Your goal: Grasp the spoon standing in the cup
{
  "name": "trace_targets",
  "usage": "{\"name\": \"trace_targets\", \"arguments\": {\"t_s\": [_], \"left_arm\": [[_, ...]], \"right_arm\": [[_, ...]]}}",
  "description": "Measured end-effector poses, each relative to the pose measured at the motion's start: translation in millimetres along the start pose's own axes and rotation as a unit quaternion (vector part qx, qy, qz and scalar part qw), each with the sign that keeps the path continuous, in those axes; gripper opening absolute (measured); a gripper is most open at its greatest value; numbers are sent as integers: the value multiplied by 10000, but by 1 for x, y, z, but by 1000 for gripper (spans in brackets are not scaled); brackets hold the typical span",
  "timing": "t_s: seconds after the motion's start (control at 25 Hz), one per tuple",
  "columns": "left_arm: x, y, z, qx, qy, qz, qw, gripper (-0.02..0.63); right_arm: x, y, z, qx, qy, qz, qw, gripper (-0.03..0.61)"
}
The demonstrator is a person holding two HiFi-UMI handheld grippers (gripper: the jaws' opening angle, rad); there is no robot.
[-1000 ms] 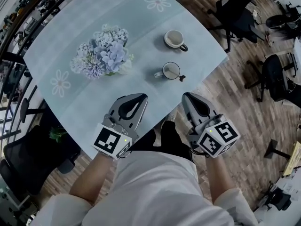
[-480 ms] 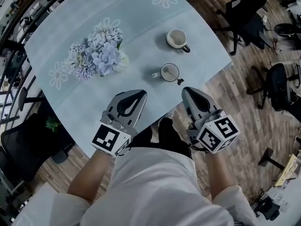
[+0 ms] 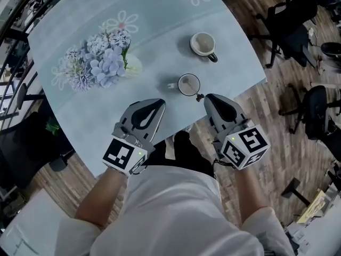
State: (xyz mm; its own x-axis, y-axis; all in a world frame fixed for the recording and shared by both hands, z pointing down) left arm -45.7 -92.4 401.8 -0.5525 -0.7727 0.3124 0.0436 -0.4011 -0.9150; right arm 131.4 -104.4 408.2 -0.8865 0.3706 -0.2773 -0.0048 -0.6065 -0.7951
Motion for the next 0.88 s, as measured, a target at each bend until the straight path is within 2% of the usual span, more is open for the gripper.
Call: {"name": "trace_targets", "arguments": {"t_s": [0.4, 0.56, 0.88], "left_arm": [[0, -18, 17, 6, 384, -248, 9990, 21], [-2, -24, 20, 4, 475, -324, 9983, 21], [-4, -32, 18, 2, 632, -402, 9972, 21]], "right_arm": [[-17, -11, 25, 416, 492, -382, 9972, 25], [-18, -18, 31, 529, 559, -623, 9951, 27], [-20, -30, 40, 656, 656, -659, 9935, 57]]}}
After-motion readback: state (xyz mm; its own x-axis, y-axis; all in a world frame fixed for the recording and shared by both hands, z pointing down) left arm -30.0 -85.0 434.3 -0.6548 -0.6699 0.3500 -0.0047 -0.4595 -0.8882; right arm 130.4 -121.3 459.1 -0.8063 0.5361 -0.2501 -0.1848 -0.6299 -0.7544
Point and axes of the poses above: the fingertips, and each gripper's own axes: z forward along the fingers, x to its left, y out of its top, the point moved 5 cm from there along -z, backward along the fingers, and after that the axes turned 10 degrees about -y, right-handed, at the moved point
